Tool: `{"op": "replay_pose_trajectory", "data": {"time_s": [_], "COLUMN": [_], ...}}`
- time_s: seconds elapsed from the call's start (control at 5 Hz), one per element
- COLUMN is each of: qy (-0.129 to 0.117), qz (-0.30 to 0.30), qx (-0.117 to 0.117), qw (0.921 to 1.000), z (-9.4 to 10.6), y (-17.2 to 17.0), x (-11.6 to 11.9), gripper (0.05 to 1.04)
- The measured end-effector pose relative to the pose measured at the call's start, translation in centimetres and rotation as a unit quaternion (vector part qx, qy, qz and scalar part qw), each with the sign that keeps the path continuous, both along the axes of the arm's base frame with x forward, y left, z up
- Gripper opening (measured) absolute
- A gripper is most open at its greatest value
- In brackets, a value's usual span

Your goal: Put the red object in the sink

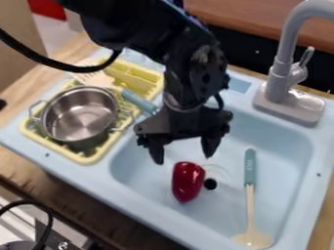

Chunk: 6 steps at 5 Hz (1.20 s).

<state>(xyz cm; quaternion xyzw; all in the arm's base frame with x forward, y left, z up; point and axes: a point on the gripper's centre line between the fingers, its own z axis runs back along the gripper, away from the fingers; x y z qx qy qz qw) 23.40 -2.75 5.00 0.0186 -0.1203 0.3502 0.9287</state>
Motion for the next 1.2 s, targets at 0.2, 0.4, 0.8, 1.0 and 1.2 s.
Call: {"op": "replay_pose_trajectory", "data": {"time_s": [0.2,0.4,0.8,1.0,1.2], "qy": [0.001,0.007,-0.023,-0.042,-0.034], "qz": [0.008,-0.005,-0.073,-0.120,-0.156], "qx": [-0.011,-0.011,0.004,0.011,0.037], "qw": [0.9999,0.9999,0.9970,0.9918,0.9865], "z": [1.9,3.1,4.2,5.2,5.5], "y": [0.1,0.0,0.3,1.4,3.1], "x": [0.1,0.3,2.1,3.5,5.1], "gripper": [0.990,0.990,0.990,0.990,0.990]}}
